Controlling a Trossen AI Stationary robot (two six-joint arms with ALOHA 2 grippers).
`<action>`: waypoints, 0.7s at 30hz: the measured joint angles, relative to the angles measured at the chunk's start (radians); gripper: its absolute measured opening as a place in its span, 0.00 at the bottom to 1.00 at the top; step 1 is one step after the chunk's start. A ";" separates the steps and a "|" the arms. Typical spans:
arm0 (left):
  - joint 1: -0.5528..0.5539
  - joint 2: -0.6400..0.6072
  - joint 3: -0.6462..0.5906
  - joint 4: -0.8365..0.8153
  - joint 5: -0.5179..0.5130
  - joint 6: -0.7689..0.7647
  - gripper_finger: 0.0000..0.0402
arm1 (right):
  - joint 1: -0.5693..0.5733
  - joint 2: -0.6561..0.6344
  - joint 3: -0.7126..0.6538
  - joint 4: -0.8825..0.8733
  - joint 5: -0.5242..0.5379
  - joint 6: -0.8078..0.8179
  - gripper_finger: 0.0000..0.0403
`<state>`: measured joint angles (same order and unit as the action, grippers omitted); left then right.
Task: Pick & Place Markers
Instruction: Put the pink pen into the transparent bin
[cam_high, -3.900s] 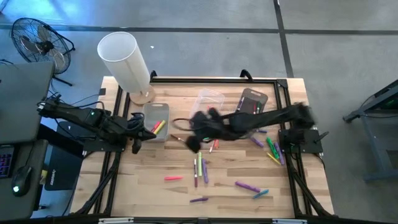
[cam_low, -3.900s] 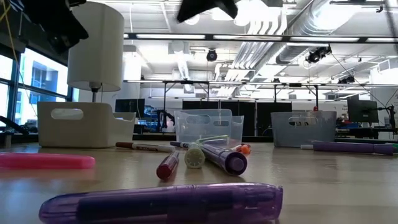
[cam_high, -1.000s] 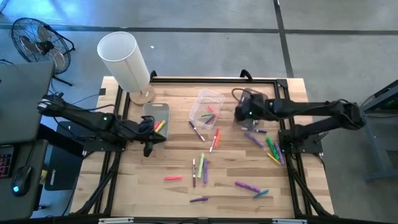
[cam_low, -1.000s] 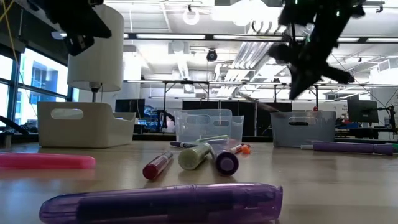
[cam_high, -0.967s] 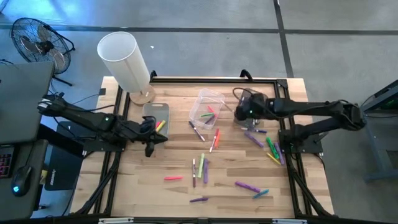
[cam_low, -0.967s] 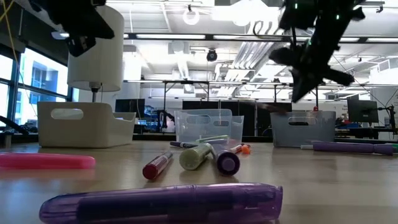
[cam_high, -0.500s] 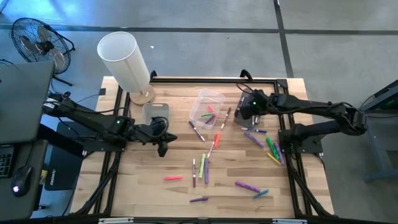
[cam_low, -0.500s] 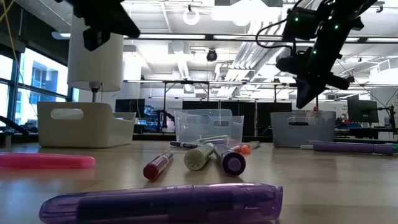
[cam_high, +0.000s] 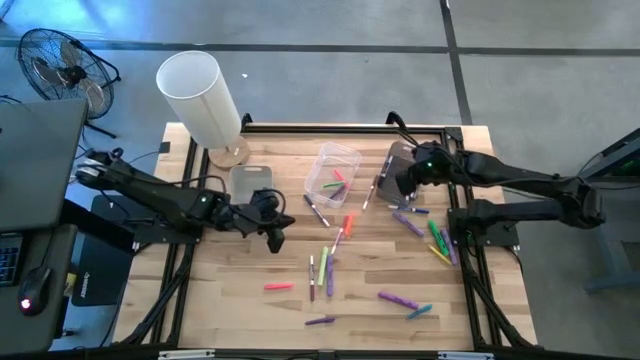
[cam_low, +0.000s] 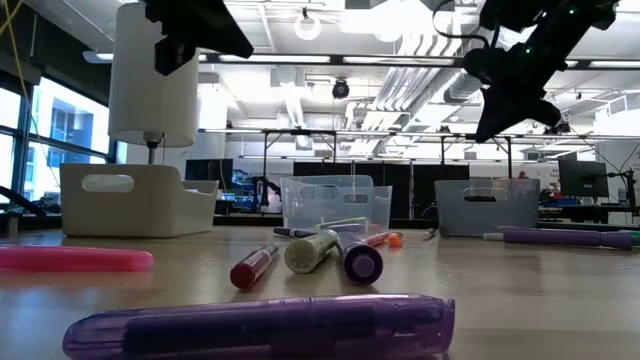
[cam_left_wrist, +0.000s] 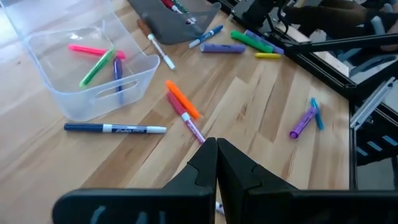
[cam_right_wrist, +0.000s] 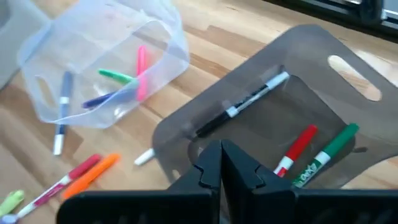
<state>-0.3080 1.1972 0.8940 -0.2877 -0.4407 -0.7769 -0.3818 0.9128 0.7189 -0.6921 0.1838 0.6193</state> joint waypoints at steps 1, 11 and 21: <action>0.000 0.016 0.010 -0.003 0.000 -0.008 0.00 | 0.009 -0.003 0.000 -0.004 0.000 0.000 0.00; 0.000 0.178 0.198 -0.227 0.039 -0.045 0.00 | 0.105 -0.004 0.000 -0.011 0.007 0.000 0.00; -0.148 0.336 0.372 -0.573 0.076 -0.132 0.00 | 0.131 -0.004 0.000 -0.023 0.019 0.000 0.00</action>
<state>-0.4565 1.5331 1.2658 -0.8603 -0.3650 -0.9090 -0.2512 0.9092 0.7189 -0.7154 0.2031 0.6193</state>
